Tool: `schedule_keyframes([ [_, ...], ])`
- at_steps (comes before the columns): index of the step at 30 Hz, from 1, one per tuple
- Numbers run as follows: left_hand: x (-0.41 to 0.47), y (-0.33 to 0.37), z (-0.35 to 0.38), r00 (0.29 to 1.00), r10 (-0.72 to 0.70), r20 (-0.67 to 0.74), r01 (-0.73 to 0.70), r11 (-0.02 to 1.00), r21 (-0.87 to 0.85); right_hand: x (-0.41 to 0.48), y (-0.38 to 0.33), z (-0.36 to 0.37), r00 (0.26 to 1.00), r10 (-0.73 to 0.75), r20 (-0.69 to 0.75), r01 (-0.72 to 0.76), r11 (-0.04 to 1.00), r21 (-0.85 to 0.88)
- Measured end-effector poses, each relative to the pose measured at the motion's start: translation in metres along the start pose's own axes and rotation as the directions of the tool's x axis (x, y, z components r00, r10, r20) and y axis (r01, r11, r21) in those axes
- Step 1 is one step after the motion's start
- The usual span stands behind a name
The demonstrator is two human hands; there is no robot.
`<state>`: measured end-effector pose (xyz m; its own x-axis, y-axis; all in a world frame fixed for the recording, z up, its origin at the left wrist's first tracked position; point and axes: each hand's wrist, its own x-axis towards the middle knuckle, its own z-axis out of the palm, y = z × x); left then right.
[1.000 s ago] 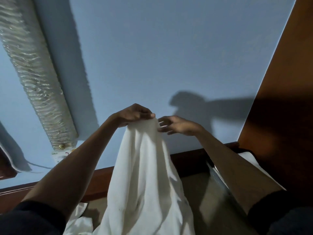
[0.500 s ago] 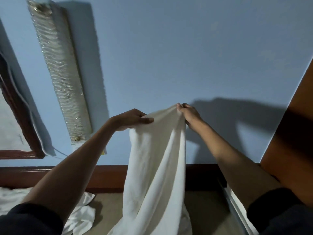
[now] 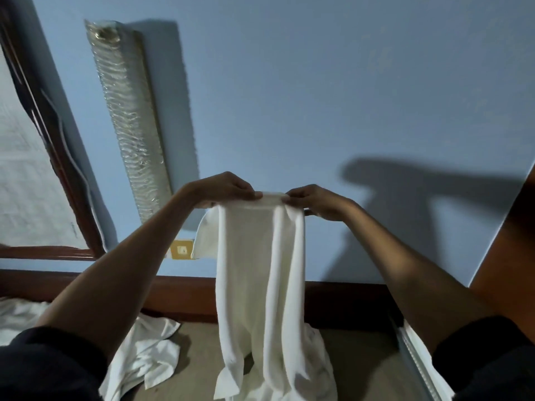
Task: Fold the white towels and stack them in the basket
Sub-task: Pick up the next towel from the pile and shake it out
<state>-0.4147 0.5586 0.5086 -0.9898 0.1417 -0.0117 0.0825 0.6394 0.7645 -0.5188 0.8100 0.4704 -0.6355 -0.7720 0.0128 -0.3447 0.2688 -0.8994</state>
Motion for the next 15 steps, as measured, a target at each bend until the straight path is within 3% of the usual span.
schedule_keyframes([
  [3, -0.011, -0.013, -0.009, 0.999, -0.043, -0.009, 0.043, 0.998, 0.053, 0.001, 0.000, -0.013, 0.976, -0.019, -0.216, 0.010, 0.999, -0.042],
  [6, -0.019, -0.029, -0.014, 0.998, -0.060, 0.008, 0.060, 0.998, 0.020, 0.003, 0.000, -0.019, 0.900, -0.032, -0.434, -0.003, 0.997, -0.081],
  [8, -0.019, -0.041, -0.016, 0.999, -0.045, -0.028, 0.048, 0.991, 0.122, 0.005, 0.003, -0.018, 0.850, -0.024, -0.527, -0.037, 0.994, -0.106],
  [11, -0.014, -0.062, -0.016, 0.983, 0.020, -0.182, 0.035, 0.955, 0.293, 0.012, 0.007, -0.015, 0.791, -0.034, -0.611, -0.075, 0.986, -0.152],
  [15, -0.008, -0.080, -0.019, 0.916, 0.050, -0.398, 0.095, 0.937, 0.336, 0.013, 0.007, -0.015, 0.730, -0.070, -0.680, -0.055, 0.985, -0.161],
])
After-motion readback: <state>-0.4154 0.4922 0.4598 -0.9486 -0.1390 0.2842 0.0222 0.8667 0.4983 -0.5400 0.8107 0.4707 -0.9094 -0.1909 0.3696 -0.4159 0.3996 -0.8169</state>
